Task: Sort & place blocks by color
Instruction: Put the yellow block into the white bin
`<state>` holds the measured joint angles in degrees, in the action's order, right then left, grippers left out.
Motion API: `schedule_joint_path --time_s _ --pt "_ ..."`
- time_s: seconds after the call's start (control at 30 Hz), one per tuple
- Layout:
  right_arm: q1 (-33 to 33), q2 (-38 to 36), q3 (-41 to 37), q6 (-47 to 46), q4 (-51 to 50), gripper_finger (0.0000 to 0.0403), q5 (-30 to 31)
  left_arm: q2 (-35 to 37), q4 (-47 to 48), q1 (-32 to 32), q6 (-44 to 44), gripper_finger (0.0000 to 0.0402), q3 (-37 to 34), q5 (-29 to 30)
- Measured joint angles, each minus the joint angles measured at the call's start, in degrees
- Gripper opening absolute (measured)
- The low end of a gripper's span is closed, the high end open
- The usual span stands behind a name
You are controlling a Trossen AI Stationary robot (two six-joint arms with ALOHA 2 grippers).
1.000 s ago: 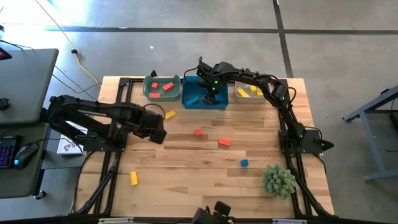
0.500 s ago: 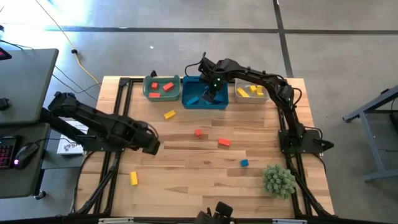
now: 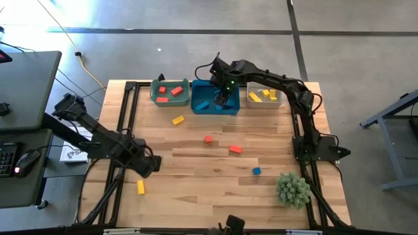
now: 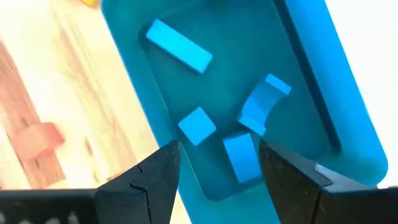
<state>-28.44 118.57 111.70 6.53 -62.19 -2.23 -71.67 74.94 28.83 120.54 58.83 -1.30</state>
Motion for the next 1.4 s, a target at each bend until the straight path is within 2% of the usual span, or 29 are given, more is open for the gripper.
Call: schedule_joint_path --time_s 0.37,0.5,0.93,1.1,1.4 --pt "0.8 -0.2 0.0 1.3 0.6 0.0206 0.1 -5.4 -1.6 9.2 12.7 0.0202 0.0 -3.9" --pt "0.9 -0.2 0.0 1.2 0.6 0.0206 0.1 -8.4 -3.4 11.3 13.8 0.0202 0.0 -4.4" --pt "1.9 -0.2 0.0 1.0 -1.7 0.0206 0.1 -20.6 -8.9 12.6 14.3 0.0202 0.0 -7.0" --pt "2.7 -0.2 0.0 1.0 -1.9 0.0206 0.1 -22.9 -12.3 12.6 14.3 0.0202 0.0 -7.3" --pt "3.5 -0.2 0.0 1.0 -1.9 0.0206 0.1 -25.4 -12.2 12.5 14.5 0.0202 0.0 -10.3"
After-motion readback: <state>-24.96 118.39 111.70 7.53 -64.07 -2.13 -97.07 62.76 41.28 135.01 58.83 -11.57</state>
